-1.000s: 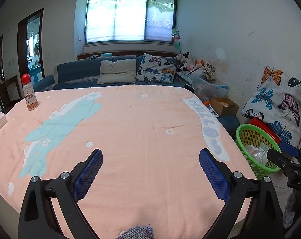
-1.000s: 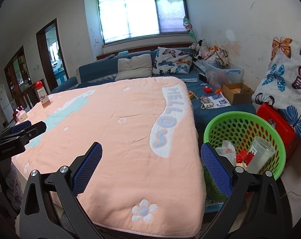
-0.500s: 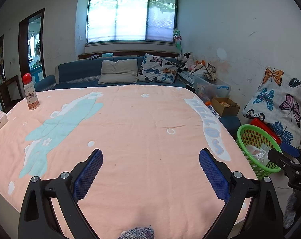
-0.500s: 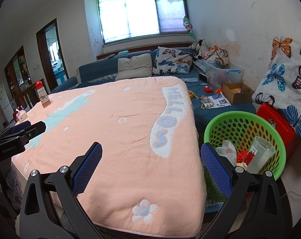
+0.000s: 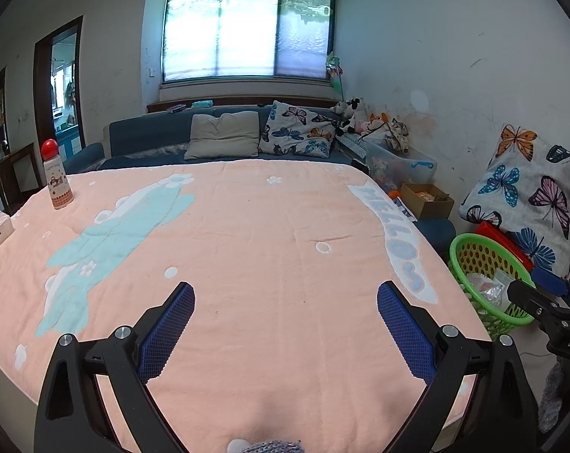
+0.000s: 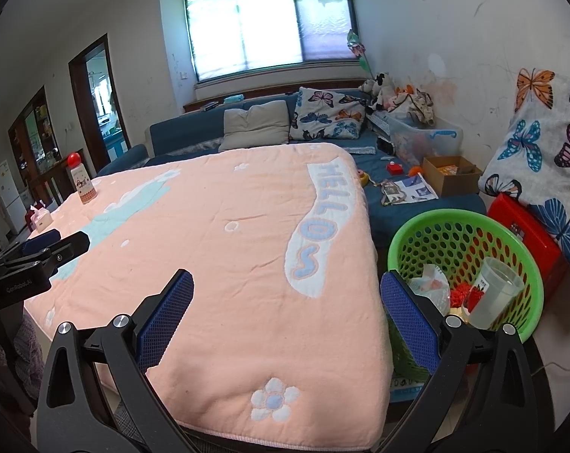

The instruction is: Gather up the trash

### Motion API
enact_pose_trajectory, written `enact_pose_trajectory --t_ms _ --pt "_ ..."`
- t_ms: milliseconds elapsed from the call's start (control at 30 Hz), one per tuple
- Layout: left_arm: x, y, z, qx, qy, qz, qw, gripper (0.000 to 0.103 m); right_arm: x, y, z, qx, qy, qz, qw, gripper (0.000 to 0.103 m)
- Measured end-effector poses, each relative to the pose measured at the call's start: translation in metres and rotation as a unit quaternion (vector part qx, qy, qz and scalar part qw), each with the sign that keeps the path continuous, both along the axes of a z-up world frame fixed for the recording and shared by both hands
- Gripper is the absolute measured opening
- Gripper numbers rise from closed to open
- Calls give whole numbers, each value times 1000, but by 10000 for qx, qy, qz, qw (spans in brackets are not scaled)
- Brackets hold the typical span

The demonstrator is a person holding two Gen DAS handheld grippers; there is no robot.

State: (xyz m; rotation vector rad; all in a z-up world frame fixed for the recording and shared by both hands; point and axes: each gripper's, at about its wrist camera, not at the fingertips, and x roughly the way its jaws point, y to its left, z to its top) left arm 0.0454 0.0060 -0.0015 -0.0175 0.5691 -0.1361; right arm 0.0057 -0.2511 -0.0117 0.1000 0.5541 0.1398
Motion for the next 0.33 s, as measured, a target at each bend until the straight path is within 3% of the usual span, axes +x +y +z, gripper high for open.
enact_pose_trajectory --t_ms 333 --pt "4 4 -3 22 56 41 10000 94 1 3 -2 13 14 20 10000 99"
